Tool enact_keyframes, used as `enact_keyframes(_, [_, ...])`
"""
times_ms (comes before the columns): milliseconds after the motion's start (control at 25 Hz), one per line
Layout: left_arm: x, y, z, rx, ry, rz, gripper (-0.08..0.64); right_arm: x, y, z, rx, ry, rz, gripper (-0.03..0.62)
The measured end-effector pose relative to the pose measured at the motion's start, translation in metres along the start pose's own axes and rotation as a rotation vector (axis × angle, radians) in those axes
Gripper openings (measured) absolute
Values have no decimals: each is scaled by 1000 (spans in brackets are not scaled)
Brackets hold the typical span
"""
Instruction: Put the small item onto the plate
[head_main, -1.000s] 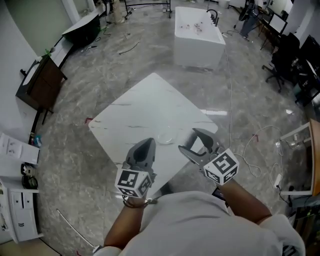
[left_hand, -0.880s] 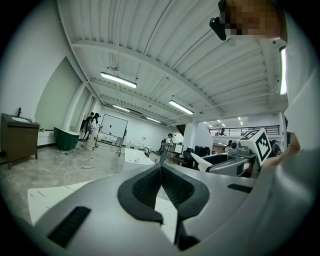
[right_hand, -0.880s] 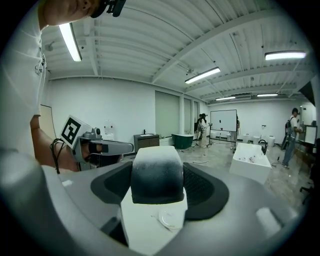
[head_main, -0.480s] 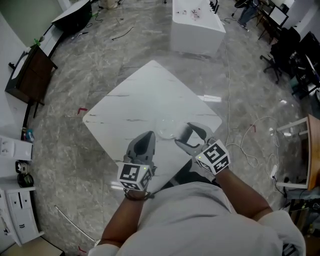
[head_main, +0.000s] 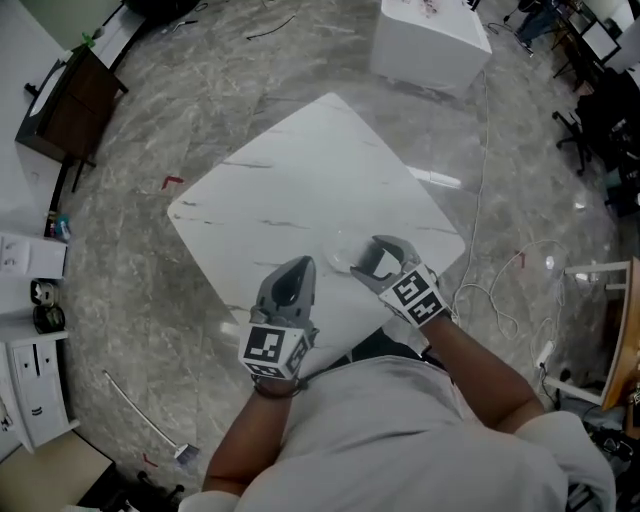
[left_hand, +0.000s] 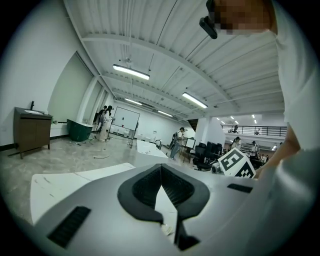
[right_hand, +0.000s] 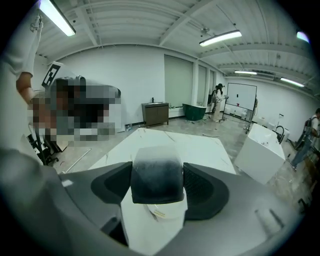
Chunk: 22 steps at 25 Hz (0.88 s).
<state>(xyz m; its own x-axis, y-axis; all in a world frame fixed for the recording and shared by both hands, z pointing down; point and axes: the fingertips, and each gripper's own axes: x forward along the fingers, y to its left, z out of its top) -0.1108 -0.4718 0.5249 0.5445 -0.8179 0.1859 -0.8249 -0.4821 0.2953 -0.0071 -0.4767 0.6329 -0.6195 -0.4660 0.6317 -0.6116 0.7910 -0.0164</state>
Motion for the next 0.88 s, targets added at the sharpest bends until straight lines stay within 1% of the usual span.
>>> enact_keyframes(160, [18,9,-18,-18,39,58,6,32,-14,-24,-5,65,65,305])
enact_keyframes(320, [33,24,-40,-56,77,103,6,67,-26,-50,-16,130,119,305])
enact_keyframes(480, [44,36,-63,-88,107,143,6,99,-37,-80,-36,185,152,305])
enact_keyframes(640, [49,54,-80,-113,129,183,6,127,-38,-104,-73,244,186,305])
enact_keyframes(760, [51,63,-90,-123,142,208,6,142,-42,-117,-91,279,200,305])
enact_keyframes(880, [52,68,-99,-135,158,230,6,150,-45,-126,-105,292,203,305])
